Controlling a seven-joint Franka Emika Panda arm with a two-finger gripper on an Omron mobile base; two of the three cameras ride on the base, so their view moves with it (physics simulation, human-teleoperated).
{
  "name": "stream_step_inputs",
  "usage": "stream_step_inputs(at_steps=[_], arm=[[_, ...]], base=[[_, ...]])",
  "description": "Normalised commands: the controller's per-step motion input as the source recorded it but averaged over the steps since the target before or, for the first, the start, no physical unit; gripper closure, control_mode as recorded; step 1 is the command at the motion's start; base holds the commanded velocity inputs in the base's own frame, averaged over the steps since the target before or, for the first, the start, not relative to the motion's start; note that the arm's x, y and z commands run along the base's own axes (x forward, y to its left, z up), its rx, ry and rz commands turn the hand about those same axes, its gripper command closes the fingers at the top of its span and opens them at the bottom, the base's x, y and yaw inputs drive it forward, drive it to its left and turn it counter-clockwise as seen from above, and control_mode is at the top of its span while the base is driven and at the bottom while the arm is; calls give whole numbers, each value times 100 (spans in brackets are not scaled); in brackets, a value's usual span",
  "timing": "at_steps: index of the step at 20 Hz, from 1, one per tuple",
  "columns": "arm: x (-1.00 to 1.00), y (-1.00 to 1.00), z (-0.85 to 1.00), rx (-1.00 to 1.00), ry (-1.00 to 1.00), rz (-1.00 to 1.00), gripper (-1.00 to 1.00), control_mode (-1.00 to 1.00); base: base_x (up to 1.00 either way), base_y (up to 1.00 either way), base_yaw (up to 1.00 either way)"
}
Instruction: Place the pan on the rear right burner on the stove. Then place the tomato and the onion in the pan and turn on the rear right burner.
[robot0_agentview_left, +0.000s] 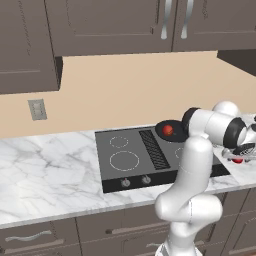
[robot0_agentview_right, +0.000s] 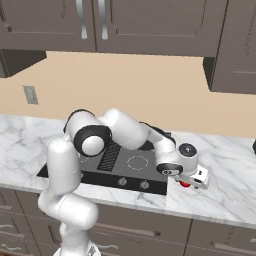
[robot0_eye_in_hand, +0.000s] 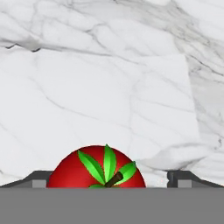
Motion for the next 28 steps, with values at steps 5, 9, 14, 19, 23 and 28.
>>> stream_step_inputs(at_steps=[5, 9, 14, 19, 23, 28], arm=[[1, 0, -12, 0, 0, 0, -100, -100], [0, 1, 0, 0, 4, 0, 100, -100], [-17, 0, -7, 0, 8, 0, 100, -100], [-20, 2, -4, 0, 13, 0, 100, -100], [-24, 0, 0, 0, 9, 0, 100, -100], [-31, 1, 1, 0, -11, 1, 100, -100]], base=[[0, 0, 0], [0, 0, 0], [0, 0, 0], [0, 0, 0], [0, 0, 0], [0, 0, 0]])
